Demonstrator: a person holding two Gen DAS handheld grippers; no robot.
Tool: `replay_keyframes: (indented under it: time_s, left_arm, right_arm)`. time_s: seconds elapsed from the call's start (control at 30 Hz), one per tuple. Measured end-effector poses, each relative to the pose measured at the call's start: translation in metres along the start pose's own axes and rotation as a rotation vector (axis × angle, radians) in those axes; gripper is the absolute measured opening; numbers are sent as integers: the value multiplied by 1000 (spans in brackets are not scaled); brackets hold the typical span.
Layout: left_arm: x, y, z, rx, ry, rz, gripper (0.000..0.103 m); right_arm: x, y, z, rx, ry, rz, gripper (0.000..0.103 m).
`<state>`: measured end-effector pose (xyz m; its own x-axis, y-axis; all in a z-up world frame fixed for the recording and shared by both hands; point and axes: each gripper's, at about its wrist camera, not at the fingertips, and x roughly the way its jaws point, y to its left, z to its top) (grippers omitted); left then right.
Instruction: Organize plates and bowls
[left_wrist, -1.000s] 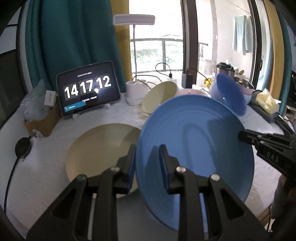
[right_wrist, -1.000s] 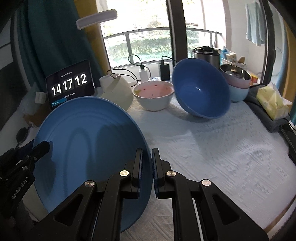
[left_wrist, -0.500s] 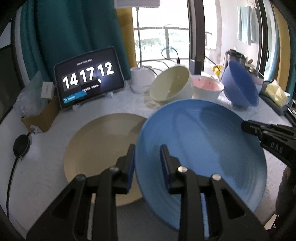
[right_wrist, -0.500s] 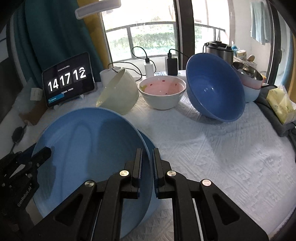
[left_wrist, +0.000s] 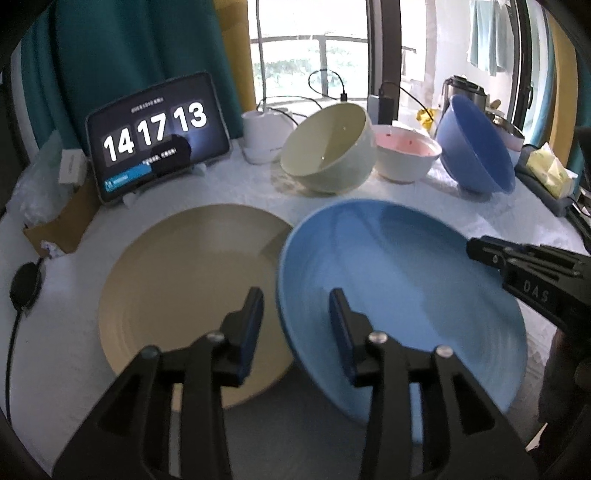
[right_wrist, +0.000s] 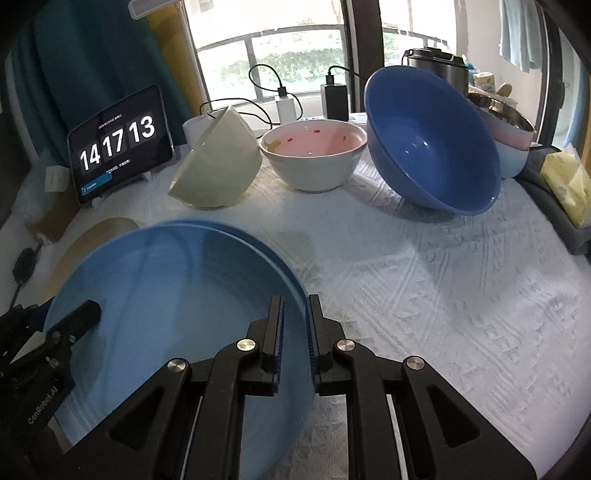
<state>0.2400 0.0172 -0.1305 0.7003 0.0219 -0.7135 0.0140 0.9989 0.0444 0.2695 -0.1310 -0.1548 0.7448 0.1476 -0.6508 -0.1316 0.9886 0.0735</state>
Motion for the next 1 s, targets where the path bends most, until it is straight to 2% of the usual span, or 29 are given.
replay_keyframes:
  time_s: [0.27, 0.4, 0.67, 0.9, 1.0]
  left_arm:
    - [5, 0, 1, -10, 10, 2, 44]
    - [5, 1, 4, -17, 4, 10, 44]
    - [3, 2, 8, -6, -26, 24, 44]
    - [7, -1, 6, -12, -12, 23, 44]
    - [8, -2, 7, -14, -3, 13, 44]
  right_arm:
    - [1, -2, -1, -2, 3, 9, 15]
    - [-1, -2, -3, -1, -5, 41, 27]
    - [-6, -8, -7, 28, -34, 42, 33]
    - [-15, -16, -10, 57, -72, 45, 51]
    - [-17, -20, -11, 66, -82, 44, 52]
